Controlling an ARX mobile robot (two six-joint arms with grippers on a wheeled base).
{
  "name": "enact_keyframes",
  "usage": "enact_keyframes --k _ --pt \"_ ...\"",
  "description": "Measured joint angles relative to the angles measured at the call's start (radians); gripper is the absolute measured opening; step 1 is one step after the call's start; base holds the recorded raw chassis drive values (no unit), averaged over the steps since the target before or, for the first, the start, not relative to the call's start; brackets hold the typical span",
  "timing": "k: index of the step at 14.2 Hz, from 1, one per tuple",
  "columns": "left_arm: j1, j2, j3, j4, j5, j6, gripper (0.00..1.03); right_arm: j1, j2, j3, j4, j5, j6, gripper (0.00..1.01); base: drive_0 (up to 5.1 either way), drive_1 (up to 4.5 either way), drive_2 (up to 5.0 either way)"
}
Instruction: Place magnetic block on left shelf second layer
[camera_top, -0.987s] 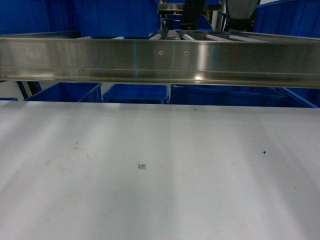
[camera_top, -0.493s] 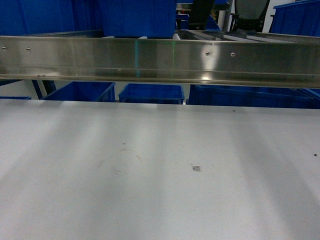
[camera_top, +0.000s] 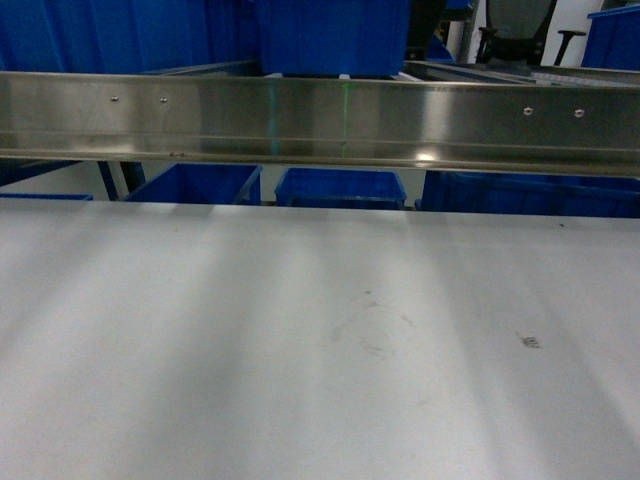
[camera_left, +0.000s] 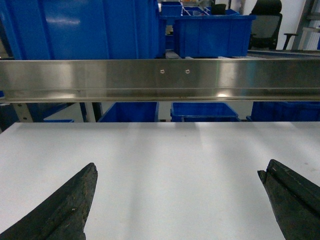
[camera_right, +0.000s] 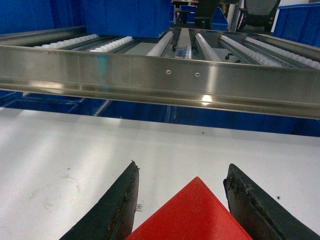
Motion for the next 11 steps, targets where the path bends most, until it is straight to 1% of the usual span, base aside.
enact_keyframes --k 11 --pt "0.0 0.0 0.0 0.0 0.0 0.0 0.98 0.0 0.001 0.0 -0.003 0.0 0.0 0.46 -5.0 2.47 2.5"
